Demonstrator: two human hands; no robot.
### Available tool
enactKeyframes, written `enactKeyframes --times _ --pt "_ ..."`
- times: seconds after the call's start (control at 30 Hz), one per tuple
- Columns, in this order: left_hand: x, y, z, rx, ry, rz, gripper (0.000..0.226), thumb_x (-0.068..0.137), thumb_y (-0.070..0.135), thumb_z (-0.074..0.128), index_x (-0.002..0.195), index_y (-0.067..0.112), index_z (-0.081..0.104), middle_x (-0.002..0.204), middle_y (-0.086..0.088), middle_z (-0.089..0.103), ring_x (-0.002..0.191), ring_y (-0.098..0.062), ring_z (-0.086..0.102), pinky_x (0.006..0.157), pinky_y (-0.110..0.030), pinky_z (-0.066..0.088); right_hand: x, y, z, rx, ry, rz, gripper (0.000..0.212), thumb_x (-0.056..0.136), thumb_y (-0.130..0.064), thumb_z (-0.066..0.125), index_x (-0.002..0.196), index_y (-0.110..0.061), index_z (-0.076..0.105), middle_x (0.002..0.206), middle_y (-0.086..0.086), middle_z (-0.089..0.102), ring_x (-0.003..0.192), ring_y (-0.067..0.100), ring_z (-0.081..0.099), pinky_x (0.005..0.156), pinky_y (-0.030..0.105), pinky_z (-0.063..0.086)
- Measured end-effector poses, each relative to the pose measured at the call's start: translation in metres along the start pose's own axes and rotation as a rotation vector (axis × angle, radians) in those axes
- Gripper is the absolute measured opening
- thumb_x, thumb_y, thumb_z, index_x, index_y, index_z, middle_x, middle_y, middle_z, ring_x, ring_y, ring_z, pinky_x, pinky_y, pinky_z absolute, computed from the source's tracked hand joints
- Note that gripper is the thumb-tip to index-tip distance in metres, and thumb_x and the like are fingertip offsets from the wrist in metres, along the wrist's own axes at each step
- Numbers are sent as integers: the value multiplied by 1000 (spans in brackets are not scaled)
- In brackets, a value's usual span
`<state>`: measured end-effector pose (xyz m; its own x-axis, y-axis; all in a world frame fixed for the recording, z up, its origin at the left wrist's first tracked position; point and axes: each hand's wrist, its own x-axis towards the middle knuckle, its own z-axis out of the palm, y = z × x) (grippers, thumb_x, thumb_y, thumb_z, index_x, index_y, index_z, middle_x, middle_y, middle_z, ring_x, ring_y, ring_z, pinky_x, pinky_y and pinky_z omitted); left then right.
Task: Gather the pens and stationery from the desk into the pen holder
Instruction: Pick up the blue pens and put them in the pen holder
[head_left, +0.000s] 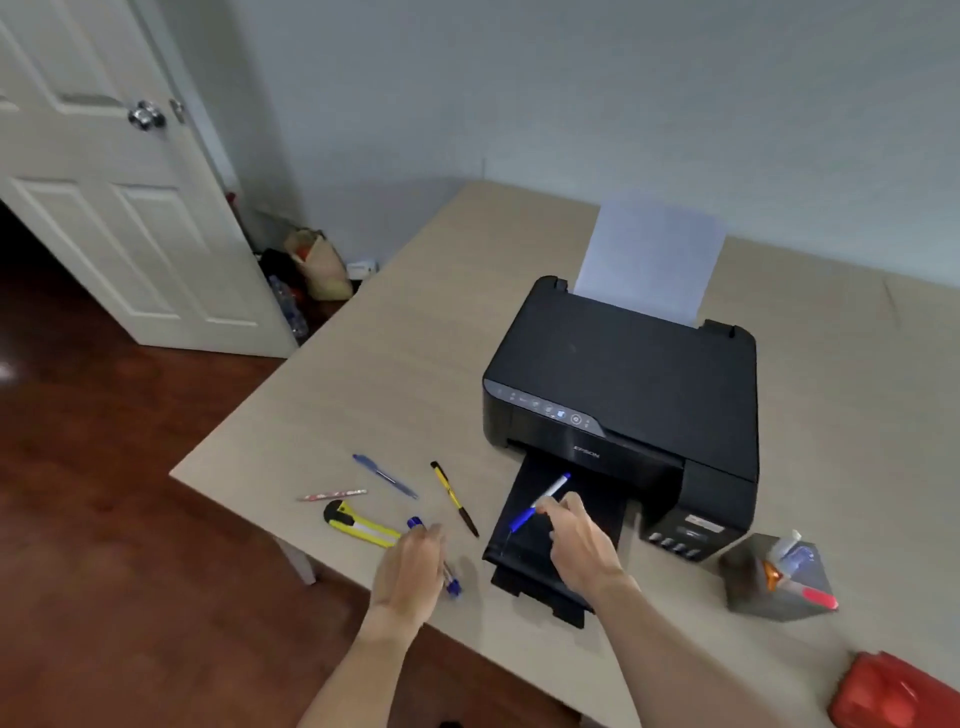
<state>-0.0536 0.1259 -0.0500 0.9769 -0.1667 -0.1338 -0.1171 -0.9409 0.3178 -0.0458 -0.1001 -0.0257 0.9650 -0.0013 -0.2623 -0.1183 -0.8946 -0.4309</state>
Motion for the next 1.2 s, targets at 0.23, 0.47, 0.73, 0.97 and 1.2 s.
enactKeyframes --times 0.23,0.47,0.73,0.97,1.2 --pt "-14 -38 16 -101 -307 39 50 94 1 45 126 38 41 120 -4 52 100 -22 60 86 -39 52 24 -12 17 -174 -44 -99 42 85 2 57 119 -20 51 117 5 41 94 24 53 82 35 50" --pt "-6 -33 23 -32 -395 105 37 89 3 56 117 25 49 121 -6 51 97 -27 59 86 -41 51 27 -14 23 -268 -19 -139 19 85 -6 63 96 -18 53 105 3 47 82 20 47 73 28 40" --pt "5 -26 22 121 -199 197 26 87 26 68 98 25 44 92 -2 62 76 -20 57 65 -30 47 12 -8 16 -241 79 -108 20 88 -1 52 100 -16 50 102 3 57 89 21 54 73 26 36" --pt "31 15 -25 -78 200 243 16 88 17 63 90 19 48 81 0 54 63 -15 53 56 -28 50 -11 13 -15 -6 334 -126 17 97 -15 42 113 -15 50 101 2 60 78 22 60 69 29 48" --pt "50 104 -36 -360 155 406 19 99 23 46 117 21 50 101 11 64 87 -16 65 67 -30 52 -66 63 -62 256 684 63 21 96 -8 44 115 -14 50 100 1 60 85 15 58 83 29 51"
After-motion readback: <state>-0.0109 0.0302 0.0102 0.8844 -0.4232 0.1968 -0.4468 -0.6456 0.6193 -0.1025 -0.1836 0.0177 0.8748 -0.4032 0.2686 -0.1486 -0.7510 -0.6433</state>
